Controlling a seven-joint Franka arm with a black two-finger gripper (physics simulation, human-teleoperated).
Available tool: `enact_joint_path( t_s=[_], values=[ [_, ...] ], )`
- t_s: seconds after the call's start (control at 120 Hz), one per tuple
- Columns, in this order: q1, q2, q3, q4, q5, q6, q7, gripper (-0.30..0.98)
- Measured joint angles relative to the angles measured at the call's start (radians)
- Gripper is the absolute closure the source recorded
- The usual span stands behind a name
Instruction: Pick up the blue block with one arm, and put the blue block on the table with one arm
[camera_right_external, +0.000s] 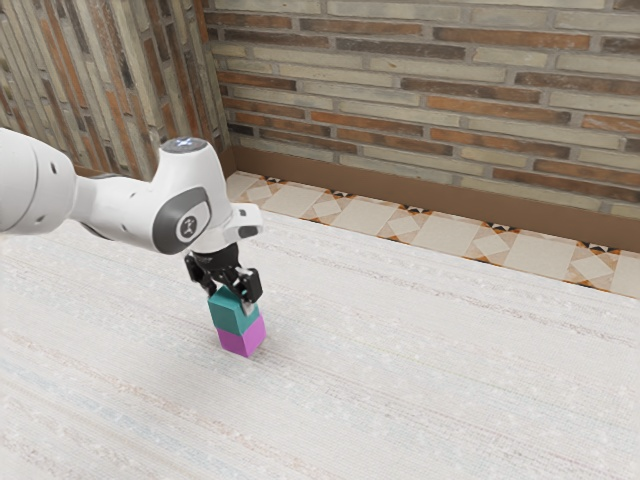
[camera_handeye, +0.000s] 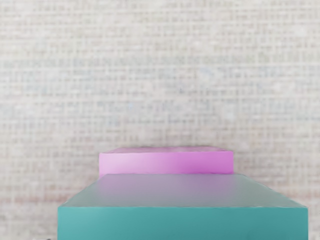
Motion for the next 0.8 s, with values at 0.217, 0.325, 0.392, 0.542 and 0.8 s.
enact_joint_path(
  t_s=[0.217,0.325,0.392,0.542,0.8],
  values=[
    [0.000,0.001,0.000,0.003,0.000,0.001,0.007,0.28],
    [0.001,-0.004,-0.001,0.019,0.003,-0.001,0.007,0.31],
    [0.000,-0.005,-0.009,0.028,0.005,-0.003,0.007,0.32],
    [0.000,0.011,-0.103,0.070,0.007,-0.003,-0.005,0.32],
    [-0.034,0.023,-0.196,0.069,0.009,0.003,-0.067,0.33]
  ],
)
